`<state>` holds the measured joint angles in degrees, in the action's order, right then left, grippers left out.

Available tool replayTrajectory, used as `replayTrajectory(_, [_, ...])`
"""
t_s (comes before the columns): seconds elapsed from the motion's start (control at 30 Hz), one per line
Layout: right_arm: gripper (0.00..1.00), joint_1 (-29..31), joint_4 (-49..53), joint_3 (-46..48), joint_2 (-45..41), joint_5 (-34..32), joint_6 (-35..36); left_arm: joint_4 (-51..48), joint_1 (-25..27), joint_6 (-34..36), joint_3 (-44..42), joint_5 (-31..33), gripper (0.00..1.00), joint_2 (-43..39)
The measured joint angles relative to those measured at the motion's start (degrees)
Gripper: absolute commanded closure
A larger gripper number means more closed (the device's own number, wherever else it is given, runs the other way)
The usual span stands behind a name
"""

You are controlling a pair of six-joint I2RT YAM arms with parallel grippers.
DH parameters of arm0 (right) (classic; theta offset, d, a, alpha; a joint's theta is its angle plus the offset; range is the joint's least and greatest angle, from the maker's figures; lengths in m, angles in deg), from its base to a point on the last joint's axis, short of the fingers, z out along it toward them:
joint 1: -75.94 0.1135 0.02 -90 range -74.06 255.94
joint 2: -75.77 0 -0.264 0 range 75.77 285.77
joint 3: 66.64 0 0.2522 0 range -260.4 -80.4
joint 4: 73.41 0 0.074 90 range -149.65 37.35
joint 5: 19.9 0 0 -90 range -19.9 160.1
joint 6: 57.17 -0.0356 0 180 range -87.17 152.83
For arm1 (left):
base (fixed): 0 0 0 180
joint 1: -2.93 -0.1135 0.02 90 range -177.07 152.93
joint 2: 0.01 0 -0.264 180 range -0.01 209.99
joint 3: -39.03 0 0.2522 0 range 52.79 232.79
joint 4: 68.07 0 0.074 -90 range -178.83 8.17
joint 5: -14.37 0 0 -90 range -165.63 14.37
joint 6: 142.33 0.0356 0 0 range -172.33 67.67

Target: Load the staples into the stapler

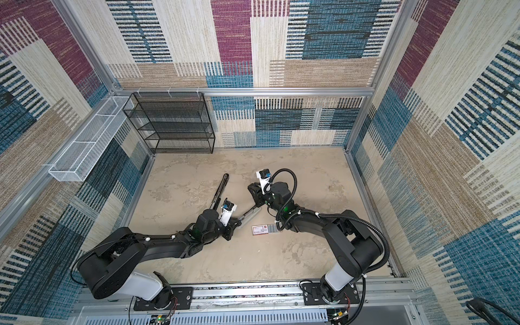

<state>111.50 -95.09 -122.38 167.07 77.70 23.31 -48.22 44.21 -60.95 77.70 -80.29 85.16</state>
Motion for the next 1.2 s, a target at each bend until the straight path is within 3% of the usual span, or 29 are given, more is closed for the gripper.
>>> replayTrajectory(1.2, [0.8, 9.55, 2.95, 1.57, -1.9, -13.57, 8.55, 0.04, -0.04, 1.36, 0.0, 0.85, 1.0, -0.24])
